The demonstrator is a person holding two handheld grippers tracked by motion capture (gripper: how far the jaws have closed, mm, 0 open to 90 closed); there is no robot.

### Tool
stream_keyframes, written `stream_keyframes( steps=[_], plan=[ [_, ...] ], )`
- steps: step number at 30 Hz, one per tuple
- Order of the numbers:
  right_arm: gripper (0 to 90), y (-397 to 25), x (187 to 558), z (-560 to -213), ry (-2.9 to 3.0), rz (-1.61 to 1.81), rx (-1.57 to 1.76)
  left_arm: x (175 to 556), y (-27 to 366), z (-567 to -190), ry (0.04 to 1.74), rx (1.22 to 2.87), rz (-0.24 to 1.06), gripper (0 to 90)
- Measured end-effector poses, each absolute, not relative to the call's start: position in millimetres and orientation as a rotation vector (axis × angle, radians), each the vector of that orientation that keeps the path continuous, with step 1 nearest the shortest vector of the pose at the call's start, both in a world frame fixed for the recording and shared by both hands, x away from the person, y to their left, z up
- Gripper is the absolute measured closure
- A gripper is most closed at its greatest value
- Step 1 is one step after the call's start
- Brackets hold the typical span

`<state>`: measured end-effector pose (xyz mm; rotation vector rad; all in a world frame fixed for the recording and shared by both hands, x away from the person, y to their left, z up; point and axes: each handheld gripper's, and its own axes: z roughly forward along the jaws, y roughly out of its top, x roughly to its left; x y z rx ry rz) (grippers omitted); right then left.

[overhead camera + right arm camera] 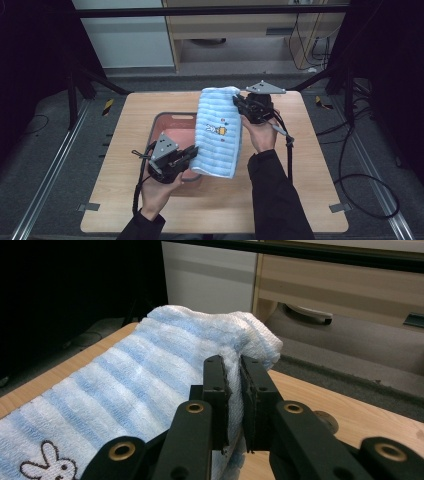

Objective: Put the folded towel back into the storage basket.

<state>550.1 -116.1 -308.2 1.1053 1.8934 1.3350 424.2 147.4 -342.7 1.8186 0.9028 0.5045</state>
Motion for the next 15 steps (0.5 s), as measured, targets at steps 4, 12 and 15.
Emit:
stream_keyframes(
  steps=[4,12,15],
  plan=[
    [83.0,-103.5,553.7,-307.5,1.899,1.351,1.094,425.2,156.7,-342.1,0.914,1.818,0.512,85.8],
    [83.0,-80.9,561.3,-309.8,1.928,1.355,1.078,428.5,178.9,-341.4,0.949,1.797,0.522,85.8],
    [82.9,-76.0,563.0,-308.7,1.930,1.361,1.075,430.2,185.2,-341.1,0.957,1.792,0.527,85.8]
  ],
)
